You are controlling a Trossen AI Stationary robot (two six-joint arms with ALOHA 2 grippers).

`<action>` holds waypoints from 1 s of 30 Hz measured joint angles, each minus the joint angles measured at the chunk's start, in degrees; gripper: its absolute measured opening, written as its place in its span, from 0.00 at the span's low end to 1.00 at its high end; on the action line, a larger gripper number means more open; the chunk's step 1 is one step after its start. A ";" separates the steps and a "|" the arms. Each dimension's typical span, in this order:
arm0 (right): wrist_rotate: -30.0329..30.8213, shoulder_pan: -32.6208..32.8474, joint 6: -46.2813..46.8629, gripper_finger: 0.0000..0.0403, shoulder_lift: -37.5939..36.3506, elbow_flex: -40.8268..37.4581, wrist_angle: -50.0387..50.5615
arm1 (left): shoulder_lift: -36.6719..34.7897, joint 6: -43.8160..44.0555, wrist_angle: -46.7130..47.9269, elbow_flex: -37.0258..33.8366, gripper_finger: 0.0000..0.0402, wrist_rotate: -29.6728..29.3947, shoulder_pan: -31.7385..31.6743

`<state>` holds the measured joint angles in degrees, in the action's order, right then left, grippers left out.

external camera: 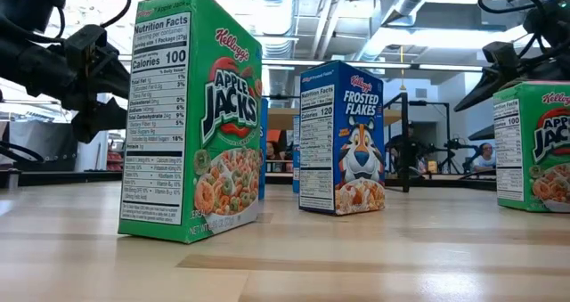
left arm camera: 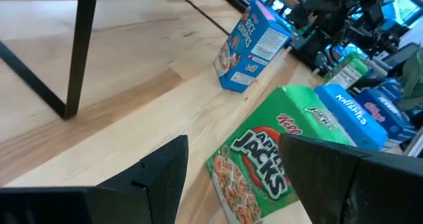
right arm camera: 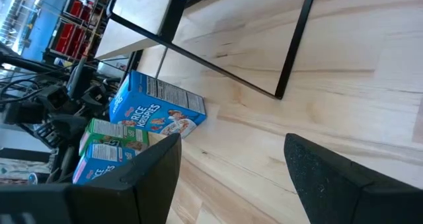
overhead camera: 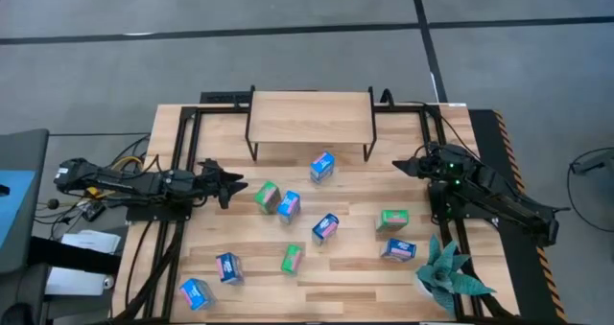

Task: Stack cereal on shelf
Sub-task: Put the right green cereal box on the shelf

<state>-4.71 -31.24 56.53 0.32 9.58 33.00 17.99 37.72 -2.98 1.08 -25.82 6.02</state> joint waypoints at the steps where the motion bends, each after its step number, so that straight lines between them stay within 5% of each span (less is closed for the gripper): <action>1: 0.00 0.01 -0.01 0.72 0.00 0.00 0.01 | -0.03 0.02 0.02 0.00 0.56 -0.01 0.00; 14: 0.00 0.02 0.00 0.72 0.00 0.00 0.01 | 0.01 0.43 -0.50 0.00 0.56 -0.33 0.00; 22: 0.00 0.02 0.00 0.72 0.00 0.00 0.01 | 0.01 5.10 -1.20 0.00 0.56 -8.58 -0.02; 30: 0.02 0.02 0.00 0.72 0.00 0.00 0.01 | -0.01 9.92 -1.31 0.00 0.56 -9.44 0.00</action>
<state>-4.69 -31.22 56.53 0.32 9.58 33.01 17.98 47.64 -4.29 1.08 -35.26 6.02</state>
